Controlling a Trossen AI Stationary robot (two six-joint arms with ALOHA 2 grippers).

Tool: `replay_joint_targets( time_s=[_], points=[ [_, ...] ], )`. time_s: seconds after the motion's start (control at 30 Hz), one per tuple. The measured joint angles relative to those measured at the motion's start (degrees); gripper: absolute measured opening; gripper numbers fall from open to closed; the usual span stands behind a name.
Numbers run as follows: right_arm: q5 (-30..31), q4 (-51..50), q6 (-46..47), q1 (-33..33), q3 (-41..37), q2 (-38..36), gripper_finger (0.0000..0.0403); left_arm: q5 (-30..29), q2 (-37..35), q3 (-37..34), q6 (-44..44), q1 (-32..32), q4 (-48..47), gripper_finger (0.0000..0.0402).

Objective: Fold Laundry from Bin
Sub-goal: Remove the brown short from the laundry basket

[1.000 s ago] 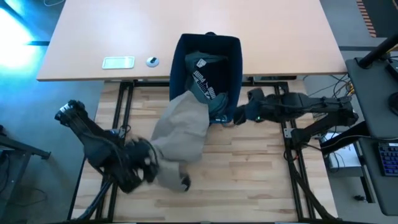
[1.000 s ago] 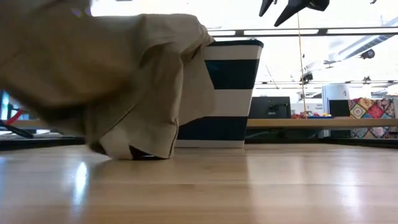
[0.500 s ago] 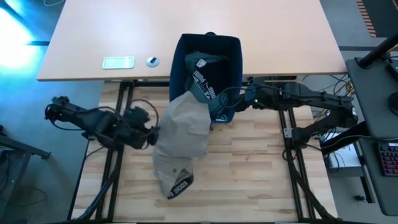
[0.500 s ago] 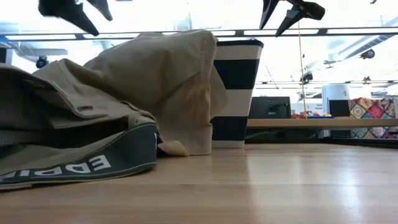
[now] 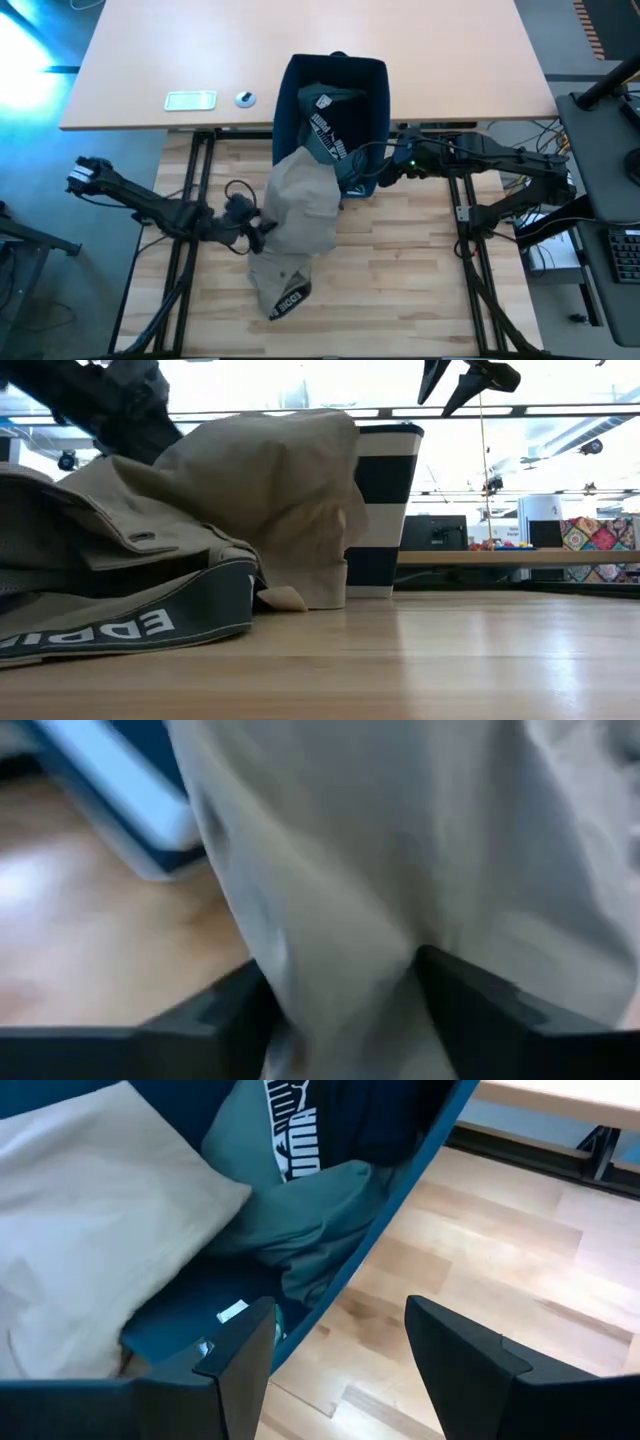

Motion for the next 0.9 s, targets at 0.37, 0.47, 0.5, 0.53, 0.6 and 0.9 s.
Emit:
replay_joint_targets(
  time_s=[0.37, 0.47, 0.5, 0.53, 0.6, 0.9],
  points=[
    [0.25, -0.34, -1.68, -0.13, 0.00, -0.33, 0.0219, 11.75, 7.26, 7.90, 5.63, -11.39, 24.66, 0.0006],
    [0.25, -0.33, -1.55, -0.13, 0.00, -0.25, 0.0219, 9.21, 7.56, 16.64, 5.14, -17.22, 8.02, 0.0004],
    [0.25, -0.33, -1.54, -0.13, 0.00, -0.22, 0.0219, 7.64, 8.04, 19.83, 3.14, -19.03, 0.32, 0.0004],
    [0.27, -0.33, -1.55, -0.13, 0.00, -0.11, 0.0219, 6.36, 8.85, 22.89, 0.12, -20.63, -8.41, 0.0003],
    [0.27, -0.35, -1.55, -0.13, 0.00, 0.17, 0.0219, 5.60, 11.56, 28.18, -7.88, -23.12, -25.31, 0.0002],
    [1.58, -0.40, 0.64, -0.17, -1.20, 0.61, 0.0219, 15.85, 23.49, 30.23, -29.59, -26.58, -50.23, 0.0001]
  ],
)
